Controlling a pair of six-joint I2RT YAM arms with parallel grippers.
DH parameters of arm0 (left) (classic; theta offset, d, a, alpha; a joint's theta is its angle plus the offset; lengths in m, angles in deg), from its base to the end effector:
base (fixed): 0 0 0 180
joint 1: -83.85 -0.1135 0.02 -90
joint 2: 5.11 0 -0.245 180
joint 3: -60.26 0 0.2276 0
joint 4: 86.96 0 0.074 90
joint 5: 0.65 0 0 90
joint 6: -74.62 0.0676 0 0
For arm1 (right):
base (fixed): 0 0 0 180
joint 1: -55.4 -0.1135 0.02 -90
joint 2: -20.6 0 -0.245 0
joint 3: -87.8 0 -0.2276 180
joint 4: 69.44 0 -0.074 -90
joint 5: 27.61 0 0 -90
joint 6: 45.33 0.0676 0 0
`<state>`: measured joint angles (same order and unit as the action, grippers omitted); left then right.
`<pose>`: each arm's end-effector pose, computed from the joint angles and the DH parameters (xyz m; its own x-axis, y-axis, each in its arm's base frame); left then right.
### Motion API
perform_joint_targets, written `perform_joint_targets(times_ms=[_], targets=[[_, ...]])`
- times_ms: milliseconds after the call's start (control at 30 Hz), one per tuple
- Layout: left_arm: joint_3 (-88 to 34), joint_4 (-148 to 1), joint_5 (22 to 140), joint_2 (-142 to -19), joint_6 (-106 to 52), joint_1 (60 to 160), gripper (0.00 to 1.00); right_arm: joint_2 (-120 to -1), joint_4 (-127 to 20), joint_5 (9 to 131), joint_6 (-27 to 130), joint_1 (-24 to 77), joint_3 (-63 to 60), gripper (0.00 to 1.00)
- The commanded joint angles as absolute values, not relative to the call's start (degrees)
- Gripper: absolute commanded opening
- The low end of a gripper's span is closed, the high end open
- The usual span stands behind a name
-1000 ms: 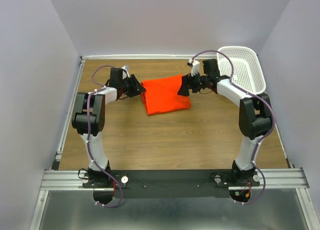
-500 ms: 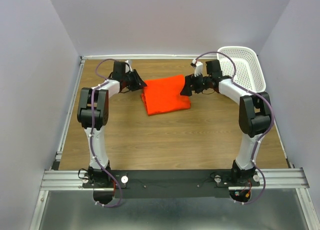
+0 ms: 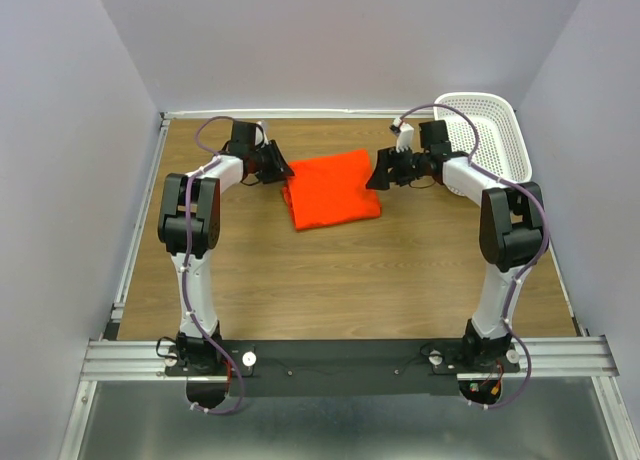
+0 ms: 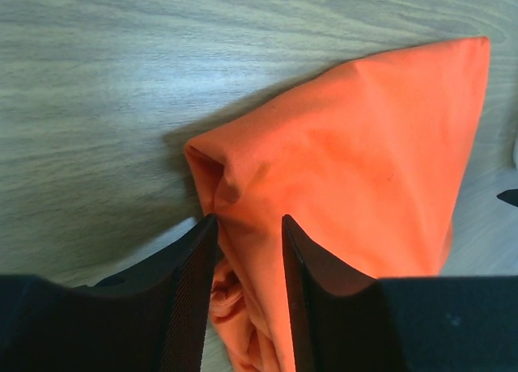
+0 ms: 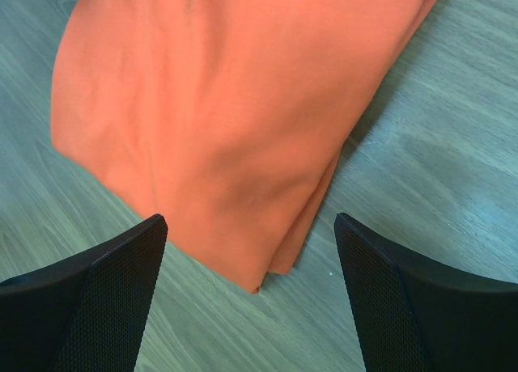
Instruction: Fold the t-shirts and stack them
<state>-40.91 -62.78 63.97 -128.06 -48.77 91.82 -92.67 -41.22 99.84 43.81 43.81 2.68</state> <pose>0.4501 -0.0923 0.1375 -0.8257 -0.3865 -0.4109 -0.0408 0.7674 -0.6398 0.4036 0.1247 0.1740 -0.7033 -0.1564 -0.6935 -0.5793 0.6915 0.4315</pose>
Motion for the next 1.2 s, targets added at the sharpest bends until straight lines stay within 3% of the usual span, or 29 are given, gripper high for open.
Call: perform_joint_targets(times_ms=[0,433,467,633,867,1167], targets=[[-42.04,-59.98,66.50,-126.40,-46.93,91.93,0.46,-93.83,-41.32,101.42,44.49,44.15,2.18,0.91],[-42.30,-59.98,63.60,-127.97,-47.63,93.25,0.44,-93.92,-41.41,102.03,44.41,44.59,2.10,0.90],[-42.30,-60.15,63.51,-128.06,-47.72,93.34,0.42,-93.92,-41.32,102.03,44.49,44.77,2.10,0.90],[-41.07,-62.70,61.32,-126.31,-49.30,93.34,0.00,-94.01,-41.32,102.12,44.41,45.03,2.10,0.90],[-36.86,-65.42,60.70,-118.14,-50.53,93.25,0.00,-94.01,-41.41,100.45,44.49,45.56,1.92,0.90],[-22.46,-71.31,59.99,-111.55,-51.50,92.90,0.00,-95.06,-41.41,98.25,46.08,45.56,1.92,0.89]])
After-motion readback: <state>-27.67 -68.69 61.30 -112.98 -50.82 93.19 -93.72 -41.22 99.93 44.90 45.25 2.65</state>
